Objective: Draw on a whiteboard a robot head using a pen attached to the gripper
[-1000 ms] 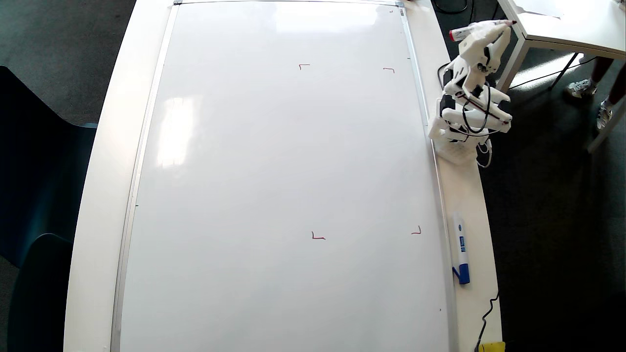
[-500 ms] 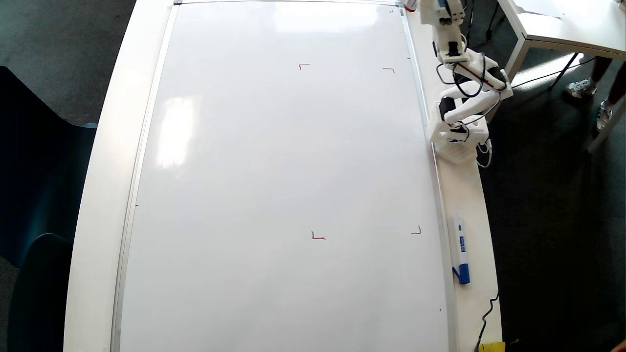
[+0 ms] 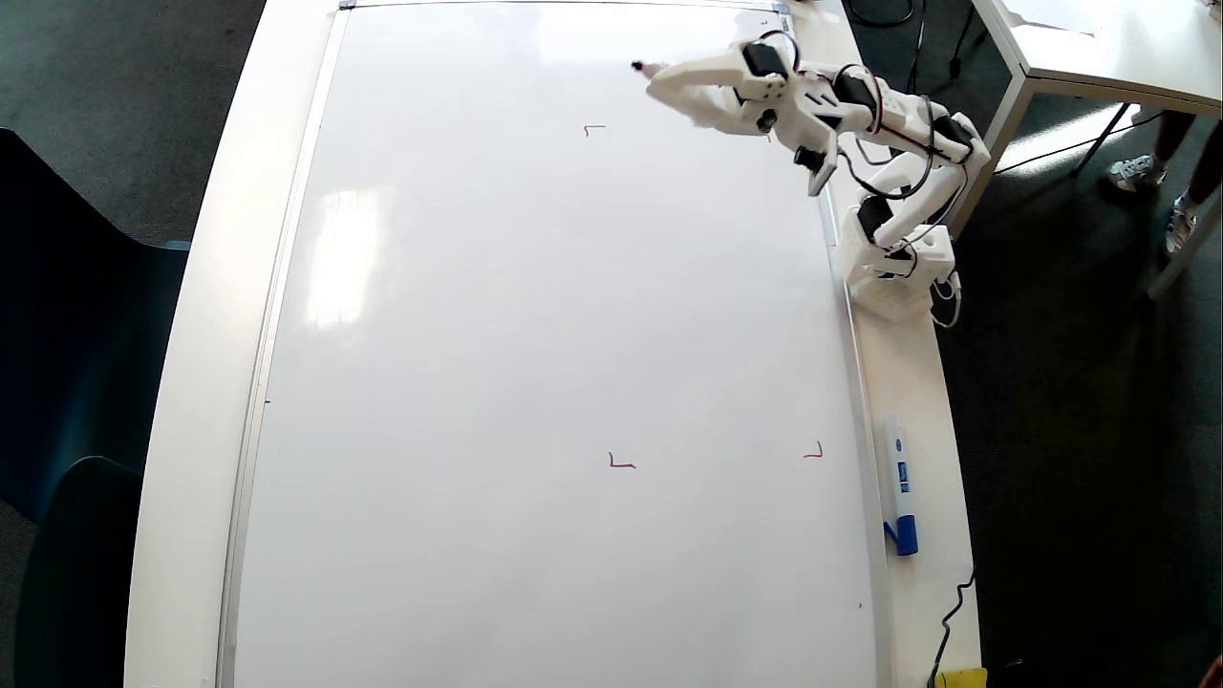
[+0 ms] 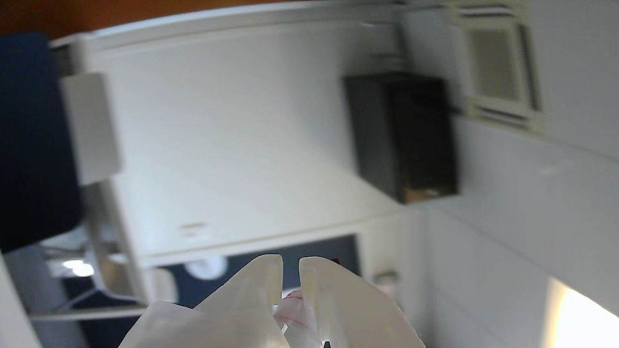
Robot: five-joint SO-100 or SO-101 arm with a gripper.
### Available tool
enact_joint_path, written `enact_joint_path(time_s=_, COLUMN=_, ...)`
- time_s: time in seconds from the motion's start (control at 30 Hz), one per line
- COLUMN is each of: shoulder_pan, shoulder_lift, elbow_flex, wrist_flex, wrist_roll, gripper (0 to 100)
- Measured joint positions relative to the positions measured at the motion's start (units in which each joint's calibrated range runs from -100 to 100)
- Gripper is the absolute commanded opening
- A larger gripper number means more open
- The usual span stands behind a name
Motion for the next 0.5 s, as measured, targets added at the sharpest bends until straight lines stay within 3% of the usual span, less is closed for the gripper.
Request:
enact_joint_path(time_s=0.17, shoulder_pan=-0.68, shoulder_lift=7.54, elbow_flex=-6.40, wrist_flex=21.20, wrist_roll=-2.11, gripper=1)
enact_joint_path(time_s=0.23, shoulder_pan=-0.45, shoulder_lift=13.72, elbow_flex=-12.33, wrist_flex=31.17, wrist_roll=-6.08, gripper=1)
enact_joint_path(time_s=0.5, shoulder_pan=-2.19, shoulder_lift=30.07, elbow_flex=-23.21, wrist_flex=49.41, wrist_roll=-11.89, gripper=1)
